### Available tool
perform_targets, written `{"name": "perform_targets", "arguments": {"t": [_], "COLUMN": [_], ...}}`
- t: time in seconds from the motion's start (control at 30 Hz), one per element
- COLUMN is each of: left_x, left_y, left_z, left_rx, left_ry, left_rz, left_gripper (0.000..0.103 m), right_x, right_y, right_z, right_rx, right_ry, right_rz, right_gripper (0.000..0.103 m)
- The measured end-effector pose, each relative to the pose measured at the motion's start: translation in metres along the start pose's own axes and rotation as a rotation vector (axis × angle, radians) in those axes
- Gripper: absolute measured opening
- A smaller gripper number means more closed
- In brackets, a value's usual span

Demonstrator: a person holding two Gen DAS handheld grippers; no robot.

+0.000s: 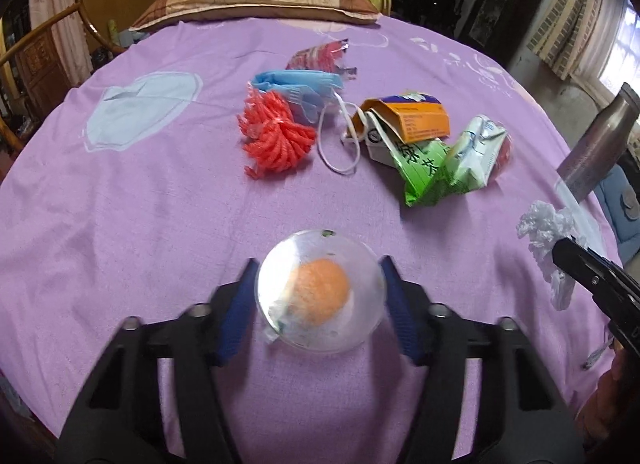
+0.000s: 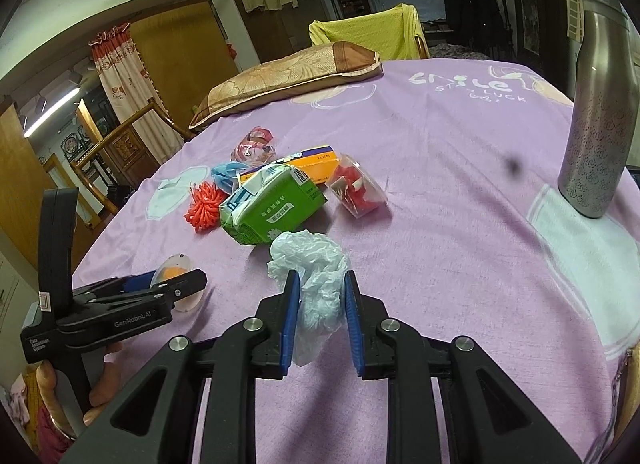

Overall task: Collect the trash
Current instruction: 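Lift the lemon cup with the left tool while the right tool grasps the crumpled tissue, then carry the lemon cup and tissue in both tools over the red wastebasket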

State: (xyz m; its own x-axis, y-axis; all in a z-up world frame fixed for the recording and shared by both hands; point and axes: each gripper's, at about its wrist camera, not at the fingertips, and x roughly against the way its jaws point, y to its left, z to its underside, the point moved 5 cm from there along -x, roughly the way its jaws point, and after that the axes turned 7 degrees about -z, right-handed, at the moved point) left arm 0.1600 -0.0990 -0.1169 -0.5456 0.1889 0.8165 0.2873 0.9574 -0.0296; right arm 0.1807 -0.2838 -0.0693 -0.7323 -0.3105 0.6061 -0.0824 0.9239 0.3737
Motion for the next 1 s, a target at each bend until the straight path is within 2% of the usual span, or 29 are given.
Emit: {"name": "perform_targets", "arguments": {"t": [0.17,0.4,0.77,1.0], "left_x": [0.022,0.071,0.137,0.191], "left_y": [0.01,0.038,0.073,0.1], "left_z": [-0.001,-0.001,0.019,0.042], "left_rx": [0.041,0.089,0.157,0.196], "left_ry": [-0.054,-0.138,-0.247,-0.337], "left_rz": [0.01,-0.017,-0.042,-0.063], "left_gripper": [0.056,0.056,0.056,0.056], "right_x": [0.007,0.022,0.069,0.1], "right_y": [0.001,0.018,0.071,0.114], "right_z": [-0.002,-0.003,-0.001,0.006], "right_rx": [-0.003,0.02,0.119,0.189], "right_ry": [-0.015,-0.043,-0.115,-0.162], "right_rz": [-0.008,-0.033,-0.07,-0.111], "right_gripper": [0.024,0.024,0.024,0.024]}}
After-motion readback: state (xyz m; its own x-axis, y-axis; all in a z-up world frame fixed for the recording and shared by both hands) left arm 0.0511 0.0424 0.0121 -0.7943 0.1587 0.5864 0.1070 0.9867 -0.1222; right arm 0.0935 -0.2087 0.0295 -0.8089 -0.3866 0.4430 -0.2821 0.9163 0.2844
